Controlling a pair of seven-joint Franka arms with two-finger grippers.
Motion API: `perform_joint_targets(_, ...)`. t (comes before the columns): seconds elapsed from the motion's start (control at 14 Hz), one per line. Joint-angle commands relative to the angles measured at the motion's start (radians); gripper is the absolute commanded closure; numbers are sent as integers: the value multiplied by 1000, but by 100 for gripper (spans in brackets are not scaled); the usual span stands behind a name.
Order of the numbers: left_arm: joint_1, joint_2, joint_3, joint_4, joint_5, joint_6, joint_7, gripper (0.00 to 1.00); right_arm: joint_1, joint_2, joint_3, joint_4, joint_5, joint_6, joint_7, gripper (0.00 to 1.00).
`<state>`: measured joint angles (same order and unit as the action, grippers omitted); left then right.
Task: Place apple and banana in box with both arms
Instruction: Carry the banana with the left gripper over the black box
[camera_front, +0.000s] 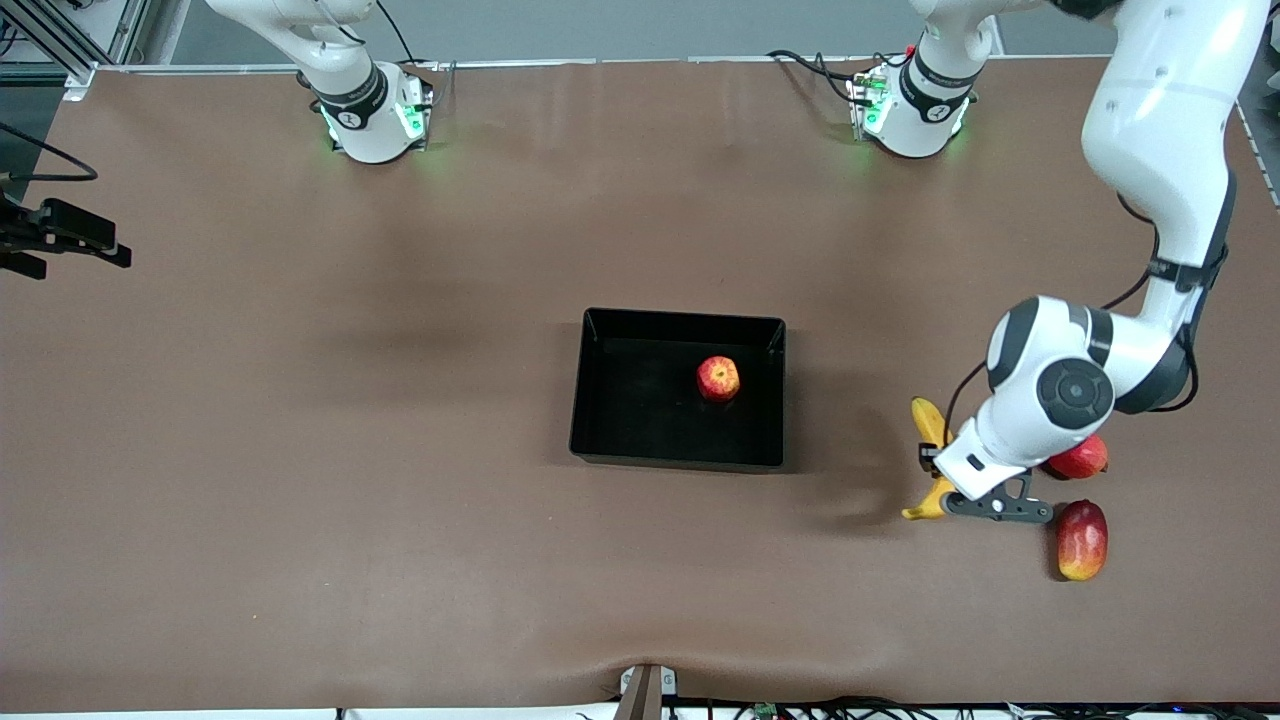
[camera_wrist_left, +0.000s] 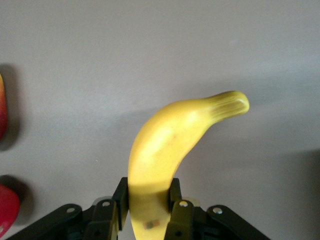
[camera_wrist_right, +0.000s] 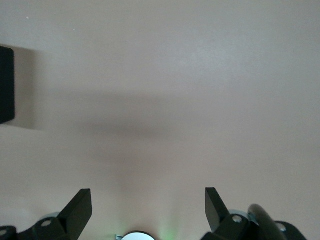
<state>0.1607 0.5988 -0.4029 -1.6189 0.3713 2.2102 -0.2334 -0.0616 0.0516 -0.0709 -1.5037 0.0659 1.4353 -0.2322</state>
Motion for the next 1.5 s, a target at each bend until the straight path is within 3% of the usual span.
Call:
perform_joint_targets(0.0, -7, -65, -97, 37, 6, -105, -79, 100, -33, -4, 8, -3, 41, -3, 5, 0)
perform_joint_targets(0.21, -99, -44, -155, 131, 6, -164, -204, 100, -40, -4, 10, -3, 54, -6, 5, 0)
perform_joint_targets(0.57, -329, 88, -143, 279, 0, -162, -403, 100, -46, 0, 10, -4, 55, -3, 5, 0)
perform_joint_targets(0.71, -418, 146, -102, 329, -3, -142, -437, 100, -50, 7, 10, -4, 58, 2, 5, 0)
perform_joint_targets(0.86, -499, 177, -38, 344, -6, -86, -480, 100, -44, 7, 10, -4, 61, 4, 5, 0)
perform_joint_targets(1.29, -561, 278, -21, 341, -3, -11, -507, 100, -43, 7, 10, -4, 61, 7, 4, 0)
perform_joint_targets(1.43, -604, 311, 33, 340, -2, 17, -523, 100, -38, 4, 13, -4, 61, 7, 5, 0)
